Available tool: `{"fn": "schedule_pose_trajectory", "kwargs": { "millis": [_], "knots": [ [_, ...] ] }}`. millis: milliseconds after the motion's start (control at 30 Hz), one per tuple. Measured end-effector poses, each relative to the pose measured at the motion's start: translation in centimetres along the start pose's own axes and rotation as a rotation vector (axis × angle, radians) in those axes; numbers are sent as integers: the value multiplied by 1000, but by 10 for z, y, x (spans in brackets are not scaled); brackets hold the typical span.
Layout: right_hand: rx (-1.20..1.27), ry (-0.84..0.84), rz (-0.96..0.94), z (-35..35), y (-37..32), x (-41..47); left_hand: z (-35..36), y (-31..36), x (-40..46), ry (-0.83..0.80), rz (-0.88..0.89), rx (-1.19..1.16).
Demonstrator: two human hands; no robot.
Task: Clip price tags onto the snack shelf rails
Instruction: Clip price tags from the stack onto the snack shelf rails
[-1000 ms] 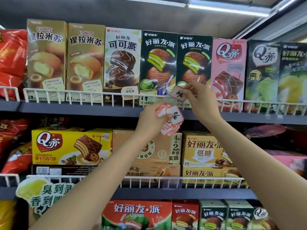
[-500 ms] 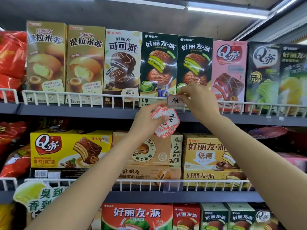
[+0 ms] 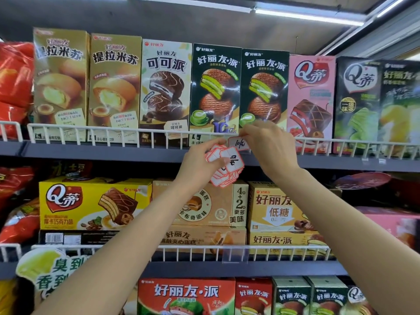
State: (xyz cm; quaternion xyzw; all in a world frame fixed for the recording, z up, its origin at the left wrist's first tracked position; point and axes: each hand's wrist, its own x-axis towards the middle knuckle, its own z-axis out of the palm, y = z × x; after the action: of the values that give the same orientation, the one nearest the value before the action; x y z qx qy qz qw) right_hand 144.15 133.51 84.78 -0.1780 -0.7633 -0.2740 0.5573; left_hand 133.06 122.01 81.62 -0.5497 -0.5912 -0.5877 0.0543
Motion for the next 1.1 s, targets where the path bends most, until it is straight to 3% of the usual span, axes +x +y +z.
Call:
{"fn": "schedule_pose_trajectory", "kwargs": {
  "millis": [700, 900, 1100],
  "knots": [
    [45, 44, -5, 3, -3, -9, 0, 0, 1, 0, -13, -7],
    [242, -1, -5, 3, 1, -13, 0, 2, 1, -2, -16, 6],
    [210, -23, -143, 0, 6, -13, 0, 3, 1, 3, -28, 1]
  ]
}}
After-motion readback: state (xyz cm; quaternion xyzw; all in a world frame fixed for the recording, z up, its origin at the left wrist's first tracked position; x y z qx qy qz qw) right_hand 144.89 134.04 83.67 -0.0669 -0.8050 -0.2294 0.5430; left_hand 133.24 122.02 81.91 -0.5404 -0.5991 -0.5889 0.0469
